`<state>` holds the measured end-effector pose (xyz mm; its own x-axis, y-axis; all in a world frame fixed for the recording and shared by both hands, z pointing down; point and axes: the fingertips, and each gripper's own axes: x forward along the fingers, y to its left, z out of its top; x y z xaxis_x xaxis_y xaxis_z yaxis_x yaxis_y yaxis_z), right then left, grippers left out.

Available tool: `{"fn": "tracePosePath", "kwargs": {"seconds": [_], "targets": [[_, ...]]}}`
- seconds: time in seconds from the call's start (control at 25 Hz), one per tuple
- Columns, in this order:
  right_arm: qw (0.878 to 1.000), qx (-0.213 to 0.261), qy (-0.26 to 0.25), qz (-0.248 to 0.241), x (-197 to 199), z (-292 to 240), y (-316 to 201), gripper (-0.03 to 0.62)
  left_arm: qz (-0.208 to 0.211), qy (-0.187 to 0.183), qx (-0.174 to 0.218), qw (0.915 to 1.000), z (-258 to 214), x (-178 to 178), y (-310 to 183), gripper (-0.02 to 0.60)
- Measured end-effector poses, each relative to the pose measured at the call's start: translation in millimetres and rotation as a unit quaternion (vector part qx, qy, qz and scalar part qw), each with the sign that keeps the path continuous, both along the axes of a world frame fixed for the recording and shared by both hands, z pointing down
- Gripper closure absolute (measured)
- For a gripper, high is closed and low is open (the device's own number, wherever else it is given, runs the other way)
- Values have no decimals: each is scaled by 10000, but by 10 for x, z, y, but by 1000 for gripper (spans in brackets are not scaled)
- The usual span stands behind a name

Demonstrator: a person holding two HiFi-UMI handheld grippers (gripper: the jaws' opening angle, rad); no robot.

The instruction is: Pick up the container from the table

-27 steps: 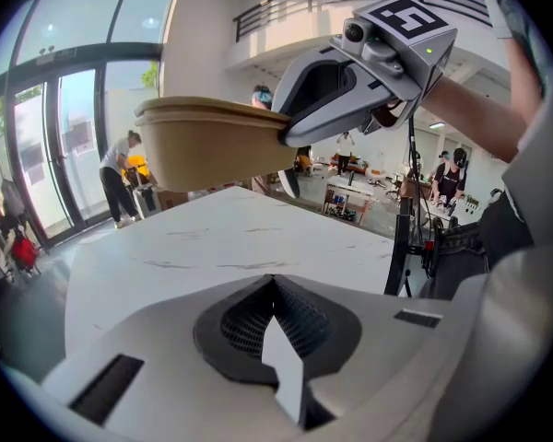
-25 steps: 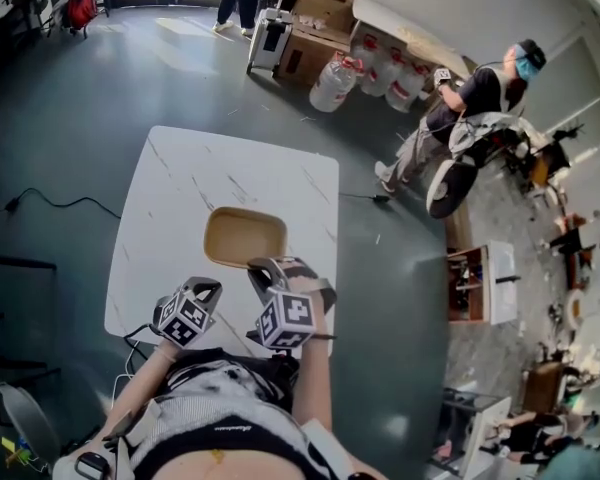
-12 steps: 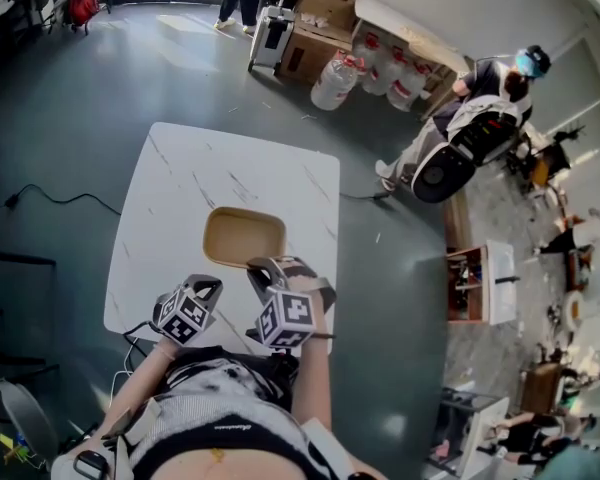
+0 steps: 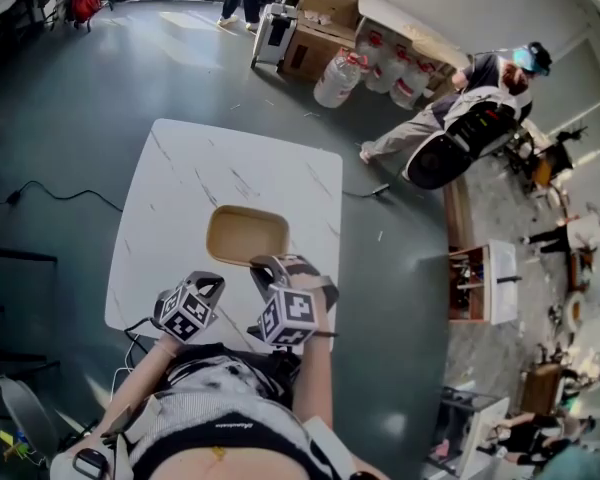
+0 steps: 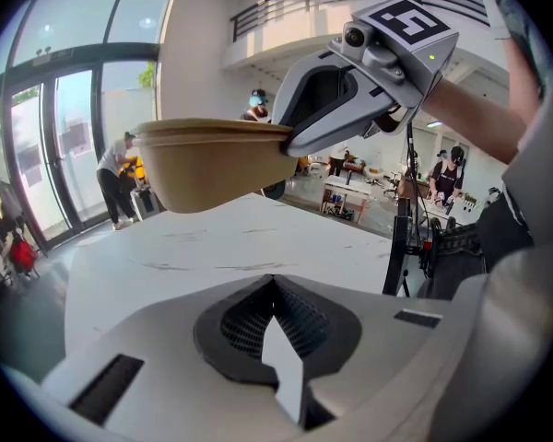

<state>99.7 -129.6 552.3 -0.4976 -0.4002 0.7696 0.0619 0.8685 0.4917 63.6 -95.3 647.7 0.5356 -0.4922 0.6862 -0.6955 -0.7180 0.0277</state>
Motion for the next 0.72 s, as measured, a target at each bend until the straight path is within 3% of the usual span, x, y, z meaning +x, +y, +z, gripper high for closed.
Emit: {"fn": "tracePosePath", "kwargs": {"seconds": [0.72], "targets": [[10000, -44, 24, -10, -14, 37, 25, 562, 5, 16, -40, 10000, 28, 0, 7, 581]]}}
